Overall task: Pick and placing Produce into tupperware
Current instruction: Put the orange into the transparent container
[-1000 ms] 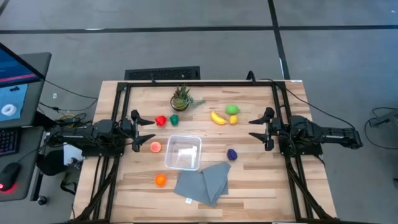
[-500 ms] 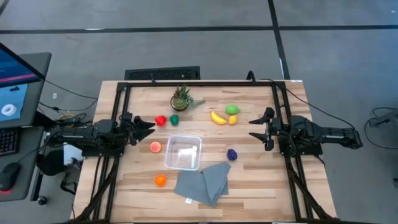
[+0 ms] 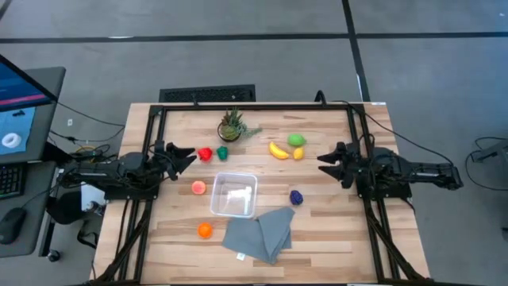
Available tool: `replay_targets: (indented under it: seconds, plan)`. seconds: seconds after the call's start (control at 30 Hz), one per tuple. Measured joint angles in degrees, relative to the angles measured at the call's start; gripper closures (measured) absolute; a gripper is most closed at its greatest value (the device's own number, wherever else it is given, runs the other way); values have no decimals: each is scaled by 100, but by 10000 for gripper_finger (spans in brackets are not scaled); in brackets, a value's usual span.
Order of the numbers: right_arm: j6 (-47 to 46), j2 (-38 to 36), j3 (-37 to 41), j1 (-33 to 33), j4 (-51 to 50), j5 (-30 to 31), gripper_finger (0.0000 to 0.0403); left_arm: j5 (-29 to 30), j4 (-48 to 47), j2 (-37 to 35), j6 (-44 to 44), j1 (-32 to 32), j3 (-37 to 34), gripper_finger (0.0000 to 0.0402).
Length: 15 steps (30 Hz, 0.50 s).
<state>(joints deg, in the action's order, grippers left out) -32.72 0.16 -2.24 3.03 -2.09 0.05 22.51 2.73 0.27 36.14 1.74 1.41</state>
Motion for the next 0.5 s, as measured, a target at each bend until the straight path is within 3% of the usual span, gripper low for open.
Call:
replay_targets:
  seconds: [0.13, 0.5]
  plan:
    - [-1771, 0, 0, 2, 72, 14, 127, 3, 5, 0, -225, 2, 0, 127]
    - [-2405, 0, -2, 7, 125, 784, 127, -8, -27, 0, -273, 2, 0, 127]
